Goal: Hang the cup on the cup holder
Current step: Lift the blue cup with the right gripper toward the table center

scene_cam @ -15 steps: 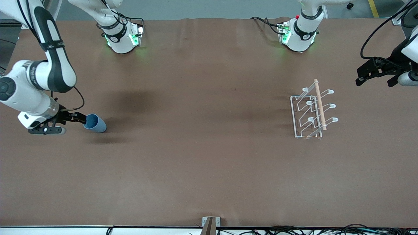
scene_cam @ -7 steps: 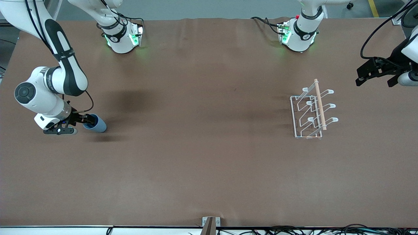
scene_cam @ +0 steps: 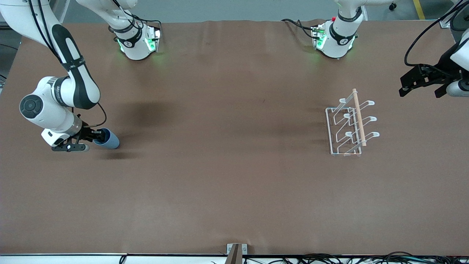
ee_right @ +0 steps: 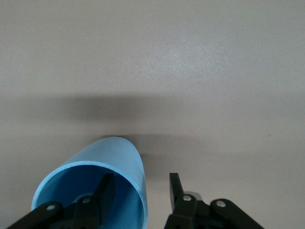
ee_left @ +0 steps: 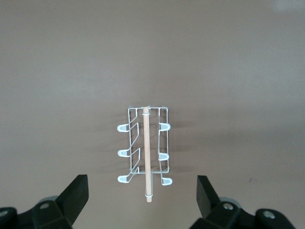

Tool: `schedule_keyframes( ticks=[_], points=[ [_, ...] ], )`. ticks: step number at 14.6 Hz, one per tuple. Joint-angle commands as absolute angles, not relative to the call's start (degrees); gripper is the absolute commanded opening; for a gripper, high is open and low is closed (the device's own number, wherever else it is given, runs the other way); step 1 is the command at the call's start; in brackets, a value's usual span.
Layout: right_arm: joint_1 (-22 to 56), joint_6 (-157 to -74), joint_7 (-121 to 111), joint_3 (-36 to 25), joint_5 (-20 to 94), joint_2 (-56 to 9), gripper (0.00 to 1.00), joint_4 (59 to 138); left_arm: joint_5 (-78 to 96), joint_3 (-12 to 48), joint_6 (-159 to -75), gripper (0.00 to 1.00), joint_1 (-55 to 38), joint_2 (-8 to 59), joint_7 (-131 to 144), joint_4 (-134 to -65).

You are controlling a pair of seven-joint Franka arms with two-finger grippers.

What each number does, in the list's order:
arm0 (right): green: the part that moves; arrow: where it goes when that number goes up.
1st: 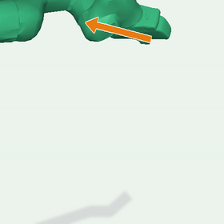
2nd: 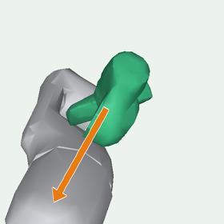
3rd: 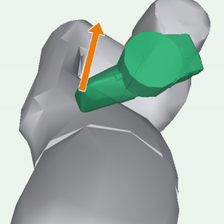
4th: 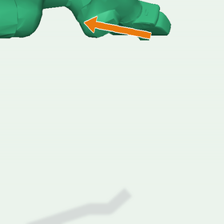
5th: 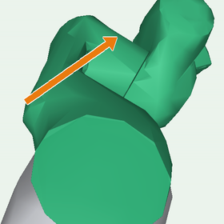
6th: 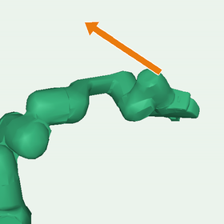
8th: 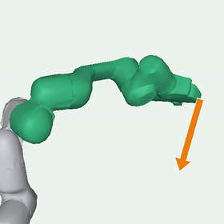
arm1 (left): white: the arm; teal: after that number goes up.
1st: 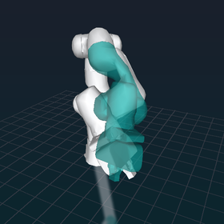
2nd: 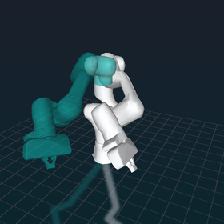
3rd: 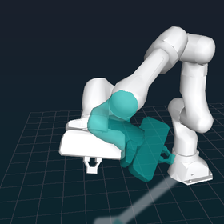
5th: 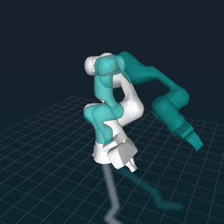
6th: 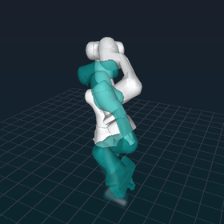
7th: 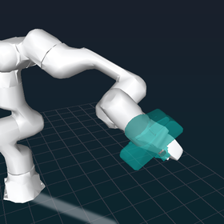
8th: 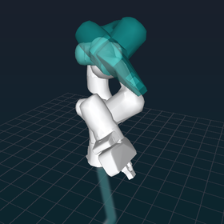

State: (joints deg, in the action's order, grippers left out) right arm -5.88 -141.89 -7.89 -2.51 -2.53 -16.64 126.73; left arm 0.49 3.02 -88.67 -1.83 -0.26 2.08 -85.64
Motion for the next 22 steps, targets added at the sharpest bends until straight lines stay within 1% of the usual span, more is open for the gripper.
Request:
schedule_keyframes(
  ticks=[1,3,5,7,9,12,14,16,18,20,22],
  points=[
    [-6.5,-142.4,-8.3,-2.0,-3.1,-16.6,0.24,127.5,0.0,3.3,-88.5,1.0,-1.6,-1.0,2.3,-85.7],
    [-6.3,-141.9,-8.3,-1.9,-3.1,-16.5,0.0,127.4,0.0,3.3,-88.6,1.0,-1.6,-1.0,2.2,-85.7],
    [-6.2,-140.1,-8.4,-1.9,-3.1,-16.3,0.0,126.5,0.0,3.3,-88.5,1.0,-1.6,-1.0,2.2,-85.7],
    [-6.1,-133.2,-8.9,-1.8,-3.1,-15.5,0.0,123.0,0.0,3.3,-88.5,1.0,-1.6,-1.0,2.3,-85.7],
    [-5.9,-125.5,-8.9,-1.7,-3.1,-14.9,0.0,117.5,0.0,3.3,-88.5,1.0,-1.6,-1.0,2.2,-85.7],
    [-5.5,-118.1,-7.4,-1.3,-1.7,-13.8,0.0,111.4,0.0,3.4,-88.5,1.0,-1.6,-1.0,2.2,-85.7],
    [-5.2,-116.3,-4.9,-0.8,-1.1,-11.2,0.01,109.6,0.0,3.3,-88.6,1.0,-1.5,-0.7,1.4,-85.7],
    [-4.6,-114.1,-1.8,1.9,0.2,-8.4,0.03,108.1,0.0,3.3,-88.6,1.0,-1.5,-0.6,1.1,-85.7],
    [-4.6,-113.6,0.4,4.4,7.2,-6.3,0.0,108.4,0.0,3.3,-88.6,1.0,-1.5,-0.5,1.1,-85.6],
    [-4.4,-112.0,0.0,5.2,14.8,-6.2,0.0,108.4,0.0,3.2,-88.6,1.0,-1.4,-0.4,1.1,-85.6],
    [-4.5,-112.1,-0.1,7.7,19.8,-6.3,0.0,108.5,0.1,3.0,-88.6,1.0,-1.3,-0.3,1.1,-85.5]
  ],
)
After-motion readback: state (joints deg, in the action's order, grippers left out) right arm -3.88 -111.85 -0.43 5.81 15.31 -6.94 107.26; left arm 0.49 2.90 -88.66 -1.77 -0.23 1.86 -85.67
